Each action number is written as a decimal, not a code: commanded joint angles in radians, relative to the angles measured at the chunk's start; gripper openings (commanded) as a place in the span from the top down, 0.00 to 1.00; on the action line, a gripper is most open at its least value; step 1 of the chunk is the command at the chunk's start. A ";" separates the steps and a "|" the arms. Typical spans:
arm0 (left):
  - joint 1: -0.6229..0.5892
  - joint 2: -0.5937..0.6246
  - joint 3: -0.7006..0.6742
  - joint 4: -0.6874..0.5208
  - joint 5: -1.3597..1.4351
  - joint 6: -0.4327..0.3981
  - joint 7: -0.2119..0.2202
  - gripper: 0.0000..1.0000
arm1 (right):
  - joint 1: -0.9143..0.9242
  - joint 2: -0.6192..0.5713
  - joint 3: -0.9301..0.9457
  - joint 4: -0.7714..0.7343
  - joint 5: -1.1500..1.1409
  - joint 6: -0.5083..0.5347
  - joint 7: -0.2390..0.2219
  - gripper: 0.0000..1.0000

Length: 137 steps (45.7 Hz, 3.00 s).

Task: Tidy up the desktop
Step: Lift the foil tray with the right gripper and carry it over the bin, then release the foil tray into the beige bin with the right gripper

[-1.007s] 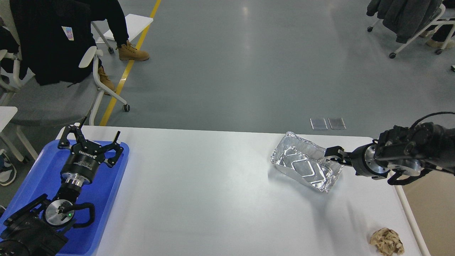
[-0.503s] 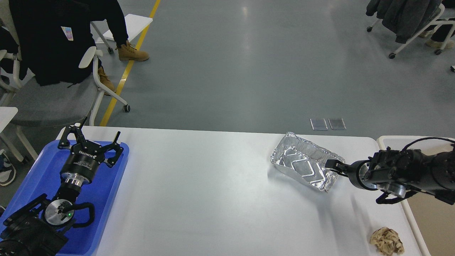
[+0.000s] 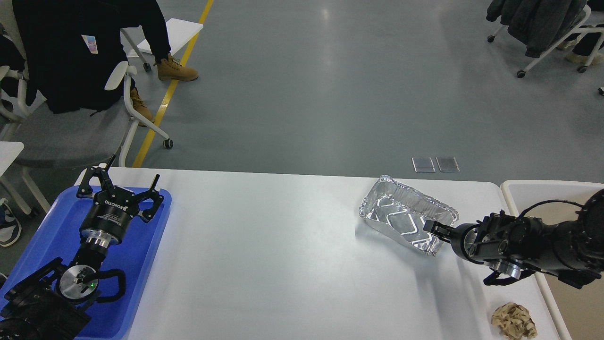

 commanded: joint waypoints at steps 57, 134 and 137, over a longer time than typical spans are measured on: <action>0.000 0.000 0.000 -0.001 0.000 0.000 0.000 0.01 | 0.347 -0.180 -0.066 0.333 -0.177 0.076 0.009 1.00; 0.000 0.000 0.000 0.000 0.000 0.000 0.000 0.01 | 1.116 -0.637 -0.299 0.422 -0.263 0.714 0.006 1.00; 0.000 0.000 0.000 0.000 0.000 0.000 -0.002 0.01 | 1.095 -0.688 -0.299 0.381 -0.279 0.714 0.006 1.00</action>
